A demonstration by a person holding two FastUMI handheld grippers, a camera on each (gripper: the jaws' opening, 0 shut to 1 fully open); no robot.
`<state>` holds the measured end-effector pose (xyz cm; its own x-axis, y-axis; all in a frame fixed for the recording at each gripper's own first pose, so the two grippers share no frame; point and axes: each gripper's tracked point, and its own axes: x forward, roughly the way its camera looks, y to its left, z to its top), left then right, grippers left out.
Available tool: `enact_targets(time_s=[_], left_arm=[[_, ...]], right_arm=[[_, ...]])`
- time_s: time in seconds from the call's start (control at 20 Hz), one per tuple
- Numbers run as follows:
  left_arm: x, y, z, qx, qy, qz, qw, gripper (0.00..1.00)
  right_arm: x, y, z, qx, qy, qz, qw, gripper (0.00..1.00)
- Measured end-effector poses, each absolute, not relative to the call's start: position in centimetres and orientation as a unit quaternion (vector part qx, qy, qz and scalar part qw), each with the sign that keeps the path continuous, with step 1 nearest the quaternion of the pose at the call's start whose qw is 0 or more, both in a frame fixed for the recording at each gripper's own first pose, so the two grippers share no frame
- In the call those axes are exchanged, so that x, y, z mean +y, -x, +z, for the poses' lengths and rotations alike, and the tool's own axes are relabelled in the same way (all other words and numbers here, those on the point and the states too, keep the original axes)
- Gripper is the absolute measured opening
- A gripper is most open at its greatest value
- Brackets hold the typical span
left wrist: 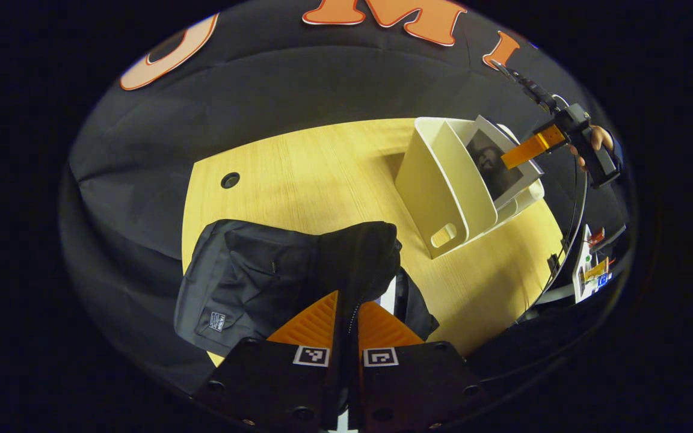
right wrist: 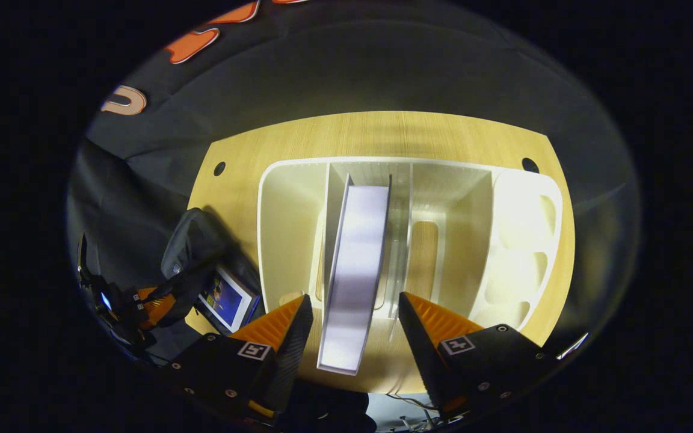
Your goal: Open the schoolbag, grab two books from the bookshelf and put them into the schoolbag.
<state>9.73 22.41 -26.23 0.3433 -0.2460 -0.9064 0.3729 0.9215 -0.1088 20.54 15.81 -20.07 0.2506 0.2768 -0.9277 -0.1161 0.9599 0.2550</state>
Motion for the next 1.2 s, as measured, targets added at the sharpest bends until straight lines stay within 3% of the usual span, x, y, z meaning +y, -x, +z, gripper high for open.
enact_targets(time_s=[0.2, 0.25, 0.35, 0.4, 0.45, 0.5, 0.6, 0.65, 0.7, 0.75, 1.2], left_arm=[[22.4, -9.6, -26.3, 0.547, -0.059, -0.178, 0.816, 0.07], [22.4, -9.5, -26.3, 0.547, -0.059, -0.176, 0.816, 0.07], [22.4, -9.6, -26.3, 0.548, -0.058, -0.175, 0.816, 0.07], [22.4, -9.6, -26.3, 0.547, -0.056, -0.175, 0.817, 0.07], [22.5, -9.5, -26.3, 0.547, -0.056, -0.177, 0.816, 0.07], [22.5, -9.6, -26.3, 0.546, -0.057, -0.181, 0.816, 0.07], [22.6, -9.6, -26.3, 0.543, -0.061, -0.191, 0.815, 0.07], [22.8, -9.6, -26.3, 0.542, -0.064, -0.198, 0.815, 0.07], [23.0, -9.7, -26.3, 0.540, -0.067, -0.203, 0.814, 0.07], [23.0, -9.7, -26.1, 0.537, -0.070, -0.207, 0.814, 0.07], [23.6, -9.6, -25.7, 0.521, -0.096, -0.268, 0.805, 0.07]], right_arm=[[15.9, -21.5, -21.6, 0.612, -0.059, 0.112, 0.780, 0.70], [16.1, -21.6, -21.8, 0.615, -0.061, 0.108, 0.778, 0.75], [15.9, -21.8, -22.0, 0.617, -0.054, 0.096, 0.779, 0.48], [15.6, -22.0, -22.2, 0.616, -0.042, 0.090, 0.781, 0.41], [15.2, -22.0, -22.3, 0.616, -0.034, 0.082, 0.783, 0.45], [15.6, -21.7, -22.0, 0.618, -0.032, 0.079, 0.781, 0.40], [15.6, -20.8, -21.5, 0.616, -0.026, 0.075, 0.784, 0.40], [15.6, -20.4, -21.2, 0.614, -0.023, 0.071, 0.786, 0.46], [15.7, -20.0, -20.8, 0.612, -0.023, 0.066, 0.788, 0.46], [15.7, -19.6, -20.4, 0.610, -0.027, 0.059, 0.790, 0.39], [15.9, -12.5, -17.5, 0.592, -0.083, 0.019, 0.802, 0.39]])
